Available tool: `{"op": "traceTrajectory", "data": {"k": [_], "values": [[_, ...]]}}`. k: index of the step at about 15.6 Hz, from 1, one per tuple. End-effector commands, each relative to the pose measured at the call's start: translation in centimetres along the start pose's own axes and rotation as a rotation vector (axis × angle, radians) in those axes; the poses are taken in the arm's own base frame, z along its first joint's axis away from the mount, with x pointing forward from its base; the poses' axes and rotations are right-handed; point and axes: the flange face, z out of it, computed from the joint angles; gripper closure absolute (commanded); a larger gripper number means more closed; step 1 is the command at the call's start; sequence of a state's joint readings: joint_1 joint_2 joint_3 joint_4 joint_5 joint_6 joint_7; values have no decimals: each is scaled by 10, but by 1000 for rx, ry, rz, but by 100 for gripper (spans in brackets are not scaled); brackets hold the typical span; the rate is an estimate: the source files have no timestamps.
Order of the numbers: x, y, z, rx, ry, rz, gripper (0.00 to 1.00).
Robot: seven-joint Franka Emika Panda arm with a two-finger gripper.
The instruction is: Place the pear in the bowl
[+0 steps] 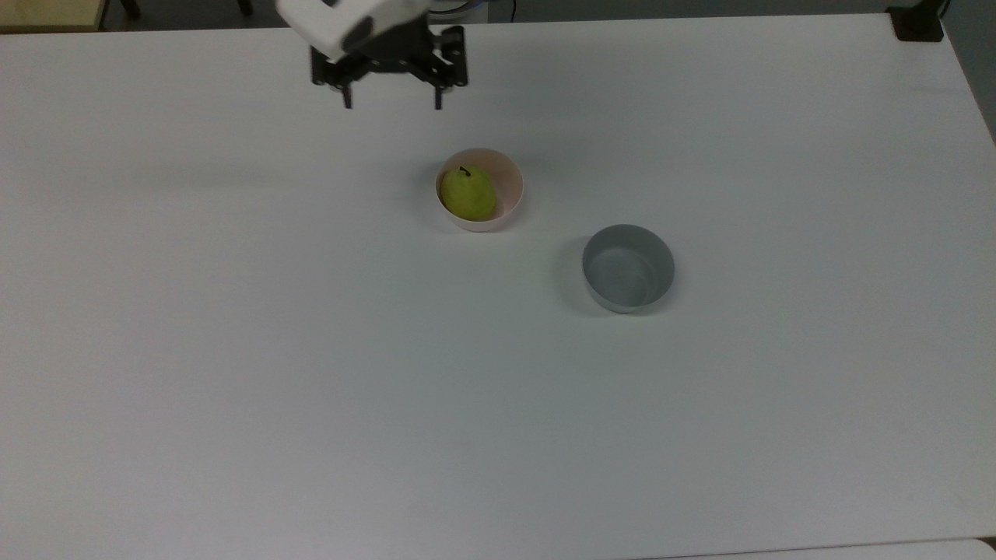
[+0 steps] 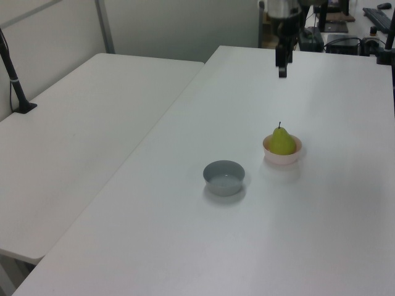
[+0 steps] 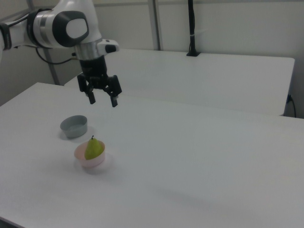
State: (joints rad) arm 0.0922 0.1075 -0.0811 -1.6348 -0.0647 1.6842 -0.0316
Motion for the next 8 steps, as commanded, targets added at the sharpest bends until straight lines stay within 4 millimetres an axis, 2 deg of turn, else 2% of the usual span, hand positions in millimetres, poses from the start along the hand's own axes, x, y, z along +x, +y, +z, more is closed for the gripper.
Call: {"op": "traceTrajectory", "data": {"k": [1,3,5,8], "values": [[-12,39,-17,25,13,86,0],[-15,57,-17,28,16,119,0],[-18,60,-24,28,28,124,0],[-19,63,-24,28,27,132,0]]}}
